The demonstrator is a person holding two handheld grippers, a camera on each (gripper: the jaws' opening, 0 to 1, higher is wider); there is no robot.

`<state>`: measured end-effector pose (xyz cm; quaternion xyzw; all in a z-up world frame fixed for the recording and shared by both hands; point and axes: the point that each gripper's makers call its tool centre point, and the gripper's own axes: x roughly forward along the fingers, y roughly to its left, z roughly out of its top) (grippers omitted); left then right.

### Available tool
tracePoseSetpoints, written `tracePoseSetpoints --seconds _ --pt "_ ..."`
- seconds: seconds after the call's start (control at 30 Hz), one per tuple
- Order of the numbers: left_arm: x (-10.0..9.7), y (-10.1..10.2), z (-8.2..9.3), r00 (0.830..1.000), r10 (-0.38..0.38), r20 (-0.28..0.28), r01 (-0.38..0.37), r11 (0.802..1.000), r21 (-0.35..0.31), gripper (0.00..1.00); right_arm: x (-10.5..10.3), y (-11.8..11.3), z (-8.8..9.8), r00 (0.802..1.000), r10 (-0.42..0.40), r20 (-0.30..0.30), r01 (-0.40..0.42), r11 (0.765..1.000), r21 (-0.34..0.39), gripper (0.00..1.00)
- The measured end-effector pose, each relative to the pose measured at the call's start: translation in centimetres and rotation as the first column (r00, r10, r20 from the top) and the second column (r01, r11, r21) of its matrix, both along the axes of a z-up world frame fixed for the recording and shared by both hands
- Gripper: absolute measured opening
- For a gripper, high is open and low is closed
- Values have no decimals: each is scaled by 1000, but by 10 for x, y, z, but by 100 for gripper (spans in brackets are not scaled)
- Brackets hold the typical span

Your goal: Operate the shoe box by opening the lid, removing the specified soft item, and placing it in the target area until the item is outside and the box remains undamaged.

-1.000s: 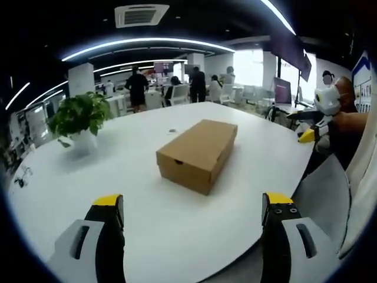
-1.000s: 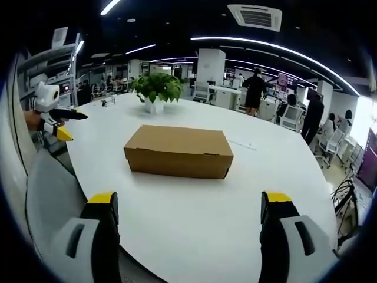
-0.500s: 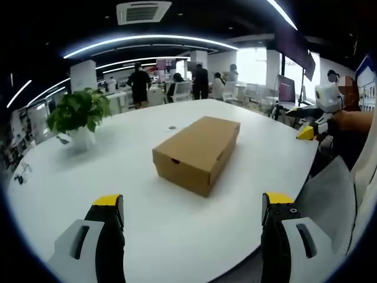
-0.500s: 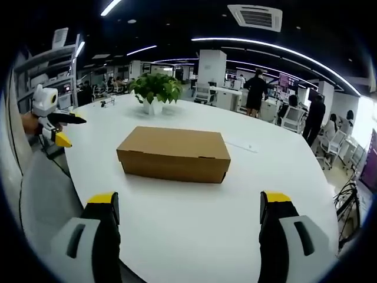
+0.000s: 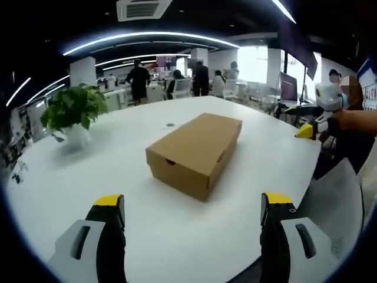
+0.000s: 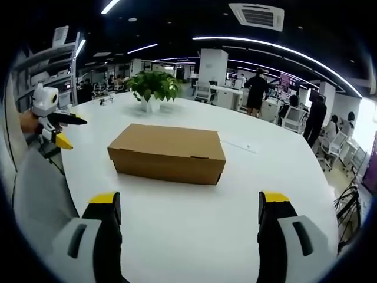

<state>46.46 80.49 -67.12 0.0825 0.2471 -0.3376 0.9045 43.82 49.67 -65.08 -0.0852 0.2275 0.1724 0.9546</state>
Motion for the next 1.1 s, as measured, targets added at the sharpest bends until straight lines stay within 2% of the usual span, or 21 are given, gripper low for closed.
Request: tracePoseSetpoints --seconds 0.2,0.33,0.43,0.73,0.9,1.1 --pt "3 -6 -8 1000 -10 -10 10 1000 28 97 9 -2 -7 999 31 -19 -31 999 -22 92" --pt "8 -7 -10 1000 10 -16 -10 1000 25 93 16 -5 -13 998 54 -35 -55 998 -38 91" --pt "10 -10 -16 1000 14 -24 -14 999 35 93 22 -4 -13 997 64 -41 -64 998 0 90" --pt "10 -24 -27 998 16 -54 -14 999 37 89 35 -10 -28 991 103 -87 -103 995 12 88" --pt "13 -30 -29 999 17 -50 -15 999 45 87 40 -12 -33 985 136 -107 -136 991 4 87" --pt "19 -31 -34 996 64 -62 -63 998 22 82 54 -16 -34 980 171 -98 -171 985 3 80"
